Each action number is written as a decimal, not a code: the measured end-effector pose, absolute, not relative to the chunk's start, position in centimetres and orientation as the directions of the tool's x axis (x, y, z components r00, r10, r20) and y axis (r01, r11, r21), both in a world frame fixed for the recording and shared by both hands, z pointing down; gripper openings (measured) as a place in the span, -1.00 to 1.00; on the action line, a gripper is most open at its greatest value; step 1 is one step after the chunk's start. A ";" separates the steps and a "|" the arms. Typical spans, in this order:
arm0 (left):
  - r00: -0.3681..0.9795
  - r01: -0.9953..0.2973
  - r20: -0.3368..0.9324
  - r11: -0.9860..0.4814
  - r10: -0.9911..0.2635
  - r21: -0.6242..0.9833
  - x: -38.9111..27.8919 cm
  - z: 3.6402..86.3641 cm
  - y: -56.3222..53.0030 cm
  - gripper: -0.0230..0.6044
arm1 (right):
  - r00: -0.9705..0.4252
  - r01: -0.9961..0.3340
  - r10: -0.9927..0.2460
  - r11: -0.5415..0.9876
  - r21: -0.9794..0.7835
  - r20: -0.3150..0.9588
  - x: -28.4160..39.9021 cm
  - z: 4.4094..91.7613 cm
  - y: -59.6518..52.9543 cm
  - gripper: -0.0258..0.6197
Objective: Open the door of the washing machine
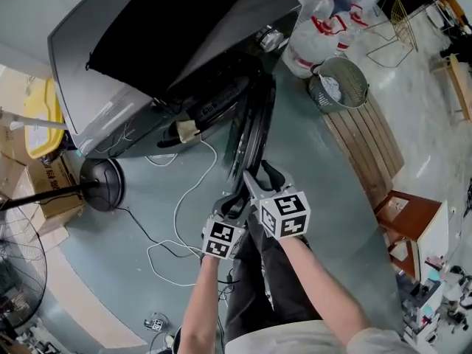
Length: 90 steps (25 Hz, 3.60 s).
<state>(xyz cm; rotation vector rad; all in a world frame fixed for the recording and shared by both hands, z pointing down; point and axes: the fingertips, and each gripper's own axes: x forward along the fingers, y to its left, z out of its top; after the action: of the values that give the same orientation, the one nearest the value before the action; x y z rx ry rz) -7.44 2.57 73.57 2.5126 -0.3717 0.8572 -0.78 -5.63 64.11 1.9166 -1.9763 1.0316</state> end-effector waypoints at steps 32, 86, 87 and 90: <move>0.846 -0.115 0.527 -0.939 0.079 0.325 5.4 70.6 4.4 -0.75 | 0.042 -0.957 -0.820 -0.198 -0.214 0.571 15.7 63.4 3.8 -0.54; 0.721 -0.604 0.615 -0.724 -0.319 0.332 19.2 65.5 -7.2 -0.74 | -0.024 -0.999 -0.698 0.045 0.010 0.716 46.9 63.2 -8.9 -0.49; 0.716 -0.613 0.616 -0.717 -0.328 0.331 18.9 65.1 -7.7 -0.74 | -0.014 -0.999 -0.696 0.035 0.014 0.718 47.3 63.2 -9.6 -0.49; 0.706 -0.631 0.614 -0.707 -0.352 0.320 17.9 63.8 -8.5 -0.74 | 0.022 -1.000 -0.699 -0.011 0.020 0.715 48.5 63.0 -11.3 -0.51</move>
<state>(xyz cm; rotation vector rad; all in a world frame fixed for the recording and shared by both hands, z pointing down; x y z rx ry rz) 17.92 -8.51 63.78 2.3932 -0.7499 0.7147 48.51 -11.25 62.95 1.7649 -1.7308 0.7217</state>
